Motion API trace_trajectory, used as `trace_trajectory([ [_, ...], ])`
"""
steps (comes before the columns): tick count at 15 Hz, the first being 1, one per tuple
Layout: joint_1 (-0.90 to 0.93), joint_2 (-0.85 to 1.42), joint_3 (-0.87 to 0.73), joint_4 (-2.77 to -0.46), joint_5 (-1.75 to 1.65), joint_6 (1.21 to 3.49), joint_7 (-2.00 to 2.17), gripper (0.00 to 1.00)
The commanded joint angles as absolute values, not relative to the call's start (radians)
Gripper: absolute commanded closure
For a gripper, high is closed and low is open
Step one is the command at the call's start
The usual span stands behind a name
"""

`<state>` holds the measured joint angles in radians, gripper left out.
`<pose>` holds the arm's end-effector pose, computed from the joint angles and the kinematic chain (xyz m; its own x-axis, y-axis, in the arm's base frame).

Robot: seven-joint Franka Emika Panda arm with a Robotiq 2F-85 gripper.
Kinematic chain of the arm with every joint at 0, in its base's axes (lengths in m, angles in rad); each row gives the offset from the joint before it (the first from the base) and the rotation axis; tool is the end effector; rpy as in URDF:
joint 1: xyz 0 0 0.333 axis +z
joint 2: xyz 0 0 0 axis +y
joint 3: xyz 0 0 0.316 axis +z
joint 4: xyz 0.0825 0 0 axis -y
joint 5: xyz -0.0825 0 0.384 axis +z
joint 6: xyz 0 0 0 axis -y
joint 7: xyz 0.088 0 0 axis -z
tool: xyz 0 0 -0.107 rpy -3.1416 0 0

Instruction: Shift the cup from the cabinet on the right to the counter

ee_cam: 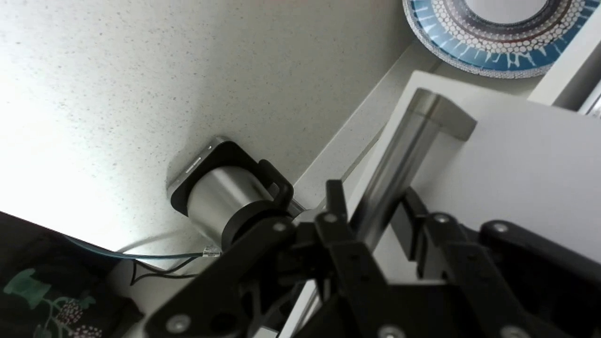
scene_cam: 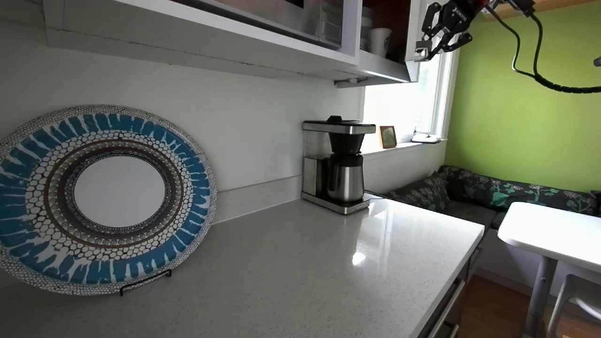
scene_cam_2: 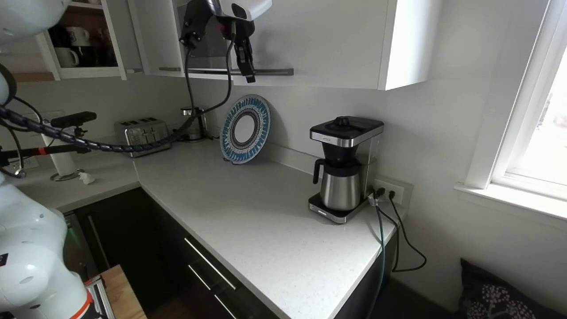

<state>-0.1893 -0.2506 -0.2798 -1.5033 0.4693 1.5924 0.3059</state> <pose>0.4190 -0.1902 0.7952 0.7169 -0.6790 0.1580 -0.4985 -0.6577 -0.5647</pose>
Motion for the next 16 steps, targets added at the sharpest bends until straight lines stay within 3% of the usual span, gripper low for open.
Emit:
trace_trajectory([
  [1, -0.236, -0.294, -0.330, -1.568, 0.375, 1.551, 0.123, 0.93],
  [16, -0.289, -0.284, -0.539, -1.519, 0.357, 1.527, -0.288, 0.93],
])
